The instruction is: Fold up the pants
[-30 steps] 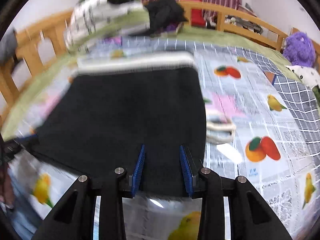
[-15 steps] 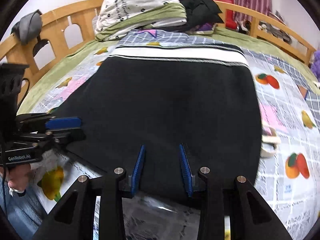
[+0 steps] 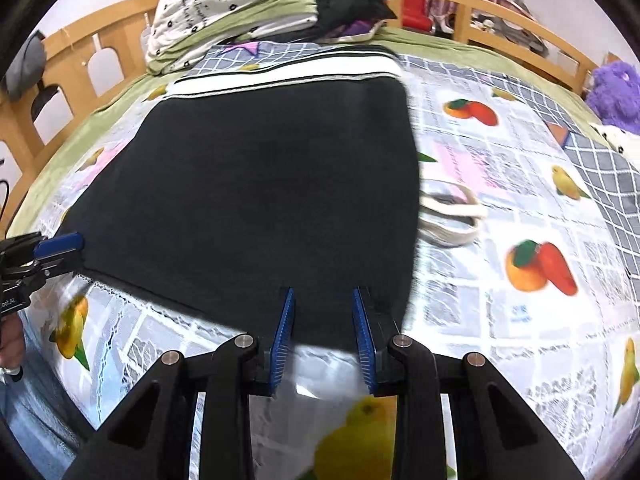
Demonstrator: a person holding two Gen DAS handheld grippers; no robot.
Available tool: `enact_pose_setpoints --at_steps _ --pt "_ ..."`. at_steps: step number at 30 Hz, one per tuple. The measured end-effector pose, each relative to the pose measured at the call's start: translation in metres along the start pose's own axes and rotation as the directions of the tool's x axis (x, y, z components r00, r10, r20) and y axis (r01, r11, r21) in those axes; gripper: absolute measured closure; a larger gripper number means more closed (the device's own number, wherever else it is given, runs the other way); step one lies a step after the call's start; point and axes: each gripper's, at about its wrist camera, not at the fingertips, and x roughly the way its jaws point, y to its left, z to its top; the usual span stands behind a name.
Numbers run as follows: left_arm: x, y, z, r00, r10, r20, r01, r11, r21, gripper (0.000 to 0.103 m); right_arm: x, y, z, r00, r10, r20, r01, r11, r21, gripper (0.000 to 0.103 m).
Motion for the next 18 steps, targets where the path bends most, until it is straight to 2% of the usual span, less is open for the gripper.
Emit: enact_pose_setpoints --at_steps 1,4,6,7,9,12,15,18 --pt "-0.007 0.001 -0.003 1.000 0.025 0.018 -0.025 1.000 -0.005 0.077 -0.004 -0.003 -0.001 1.000 -0.006 -0.001 0.006 1.000 -0.002 0.074" --pt "-0.027 0.012 -0.002 0.997 0.028 0.077 -0.025 0.999 -0.042 0.076 -0.017 -0.013 -0.001 0.999 -0.030 0.025 0.029 0.999 0.013 0.073" --pt "-0.036 0.023 0.006 0.993 0.041 0.112 -0.032 0.996 -0.083 0.064 -0.025 -0.023 0.005 0.998 -0.025 0.063 0.022 0.999 0.044 0.072" --pt "-0.038 0.028 0.012 0.991 0.048 0.121 -0.036 0.995 -0.096 0.063 -0.028 -0.027 0.010 0.996 -0.019 0.085 0.013 0.998 0.063 0.072" --pt "-0.036 0.037 0.030 0.987 0.080 0.136 -0.064 0.991 -0.114 0.063 -0.031 -0.033 0.029 0.992 -0.016 0.128 0.004 0.996 0.092 0.071" --pt "-0.028 0.047 0.058 0.982 0.102 0.157 -0.081 0.988 -0.131 0.063 -0.023 -0.036 0.071 0.984 -0.066 0.168 0.045 0.991 0.127 0.066" --pt "-0.007 0.057 0.087 0.982 0.111 0.153 -0.088 0.984 -0.154 0.063 -0.010 -0.039 0.101 0.979 -0.072 0.190 0.043 0.987 0.153 0.056" --pt "0.016 0.069 0.108 0.983 0.129 0.129 -0.106 0.980 -0.170 0.063 0.012 -0.045 0.130 0.982 -0.053 0.180 0.017 0.980 0.199 0.056"
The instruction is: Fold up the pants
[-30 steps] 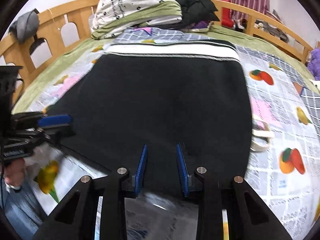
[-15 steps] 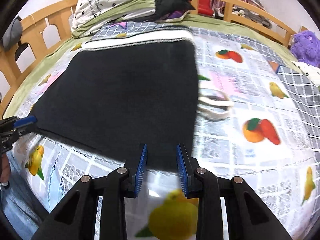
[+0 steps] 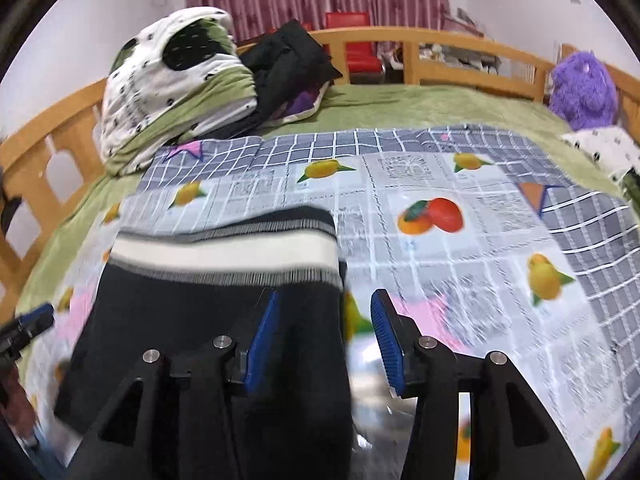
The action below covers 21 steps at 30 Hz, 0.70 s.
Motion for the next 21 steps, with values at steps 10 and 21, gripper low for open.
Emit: enact_pose_setpoints --at_steps 10,21 --pt "0.093 -0.013 0.048 0.996 0.063 -0.066 -0.058 0.996 0.073 0.063 0.094 0.029 0.024 0.972 -0.233 -0.018 0.228 0.961 -0.157 0.069" --pt "0.123 -0.011 0.060 0.996 0.019 -0.085 -0.016 0.999 0.038 0.063 0.082 0.045 0.032 0.999 -0.051 -0.001 0.050 0.980 -0.192 0.068"
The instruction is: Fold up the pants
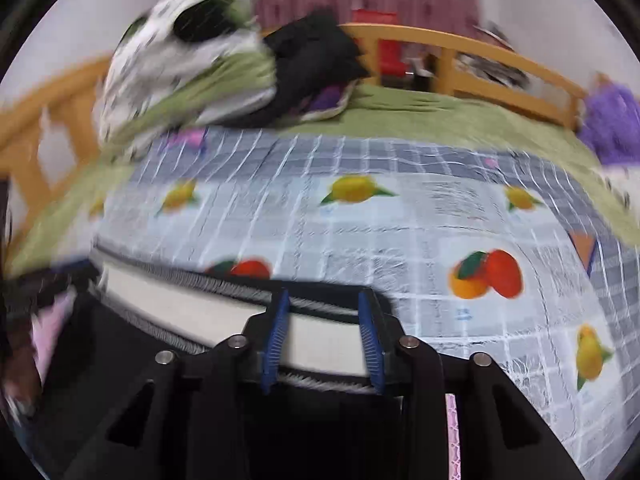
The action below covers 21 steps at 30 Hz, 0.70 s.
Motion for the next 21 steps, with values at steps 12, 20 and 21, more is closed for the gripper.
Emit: enact_pose_setpoints --at_steps 12,20,21 --pt "-0.010 0.001 -0.009 0.999 0.038 -0.001 -0.038 0.999 -0.001 0.063 -0.001 -0.006 -0.011 0.999 -0.035 -0.001 0.035 0.999 -0.022 0.068" --pt "-0.027 0.015 -0.036 0.996 0.001 -0.084 -0.006 0.998 -0.062 0.057 -0.024 -0.028 -0.031 0.998 -0.055 -0.021 0.056 0.997 0.047 0.061" --pt "-0.029 0.014 -0.040 0.995 0.006 -0.104 -0.013 0.998 -0.061 0.057 -0.030 -0.028 -0.036 0.998 -0.052 -0.031 0.053 0.997 0.050 0.064"
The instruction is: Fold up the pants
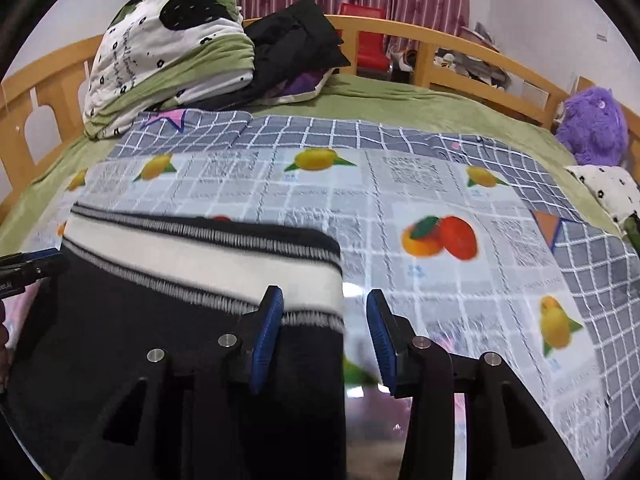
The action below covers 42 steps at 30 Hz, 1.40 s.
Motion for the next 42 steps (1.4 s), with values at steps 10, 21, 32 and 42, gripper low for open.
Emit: enact_pose_setpoints --at_steps 10,21,32,42 --pt "-0.052 -0.005 -0.078 0.999 -0.035 -0.021 0.036 0.999 0.008 0.057 -0.040 0.000 -0.045 0.999 0.008 -0.032 -0.007 1.000 0.014 0.066" --pt "-0.102 0.000 -0.162 0.989 -0.086 -0.121 0.096 0.993 0.073 0.051 -0.089 0.003 -0.114 0.995 0.027 -0.097 -0.022 0.999 0.045 0.066" --pt "-0.105 -0.012 -0.169 0.993 0.119 -0.001 -0.118 0.989 0.092 0.090 -0.097 0.004 -0.116 0.996 0.031 -0.084 -0.027 0.998 0.053 0.066" --pt "-0.150 -0.009 -0.163 0.997 0.020 0.078 -0.022 0.999 0.030 0.078 -0.110 -0.003 -0.110 0.999 0.047 0.007 -0.047 0.994 0.101 0.066"
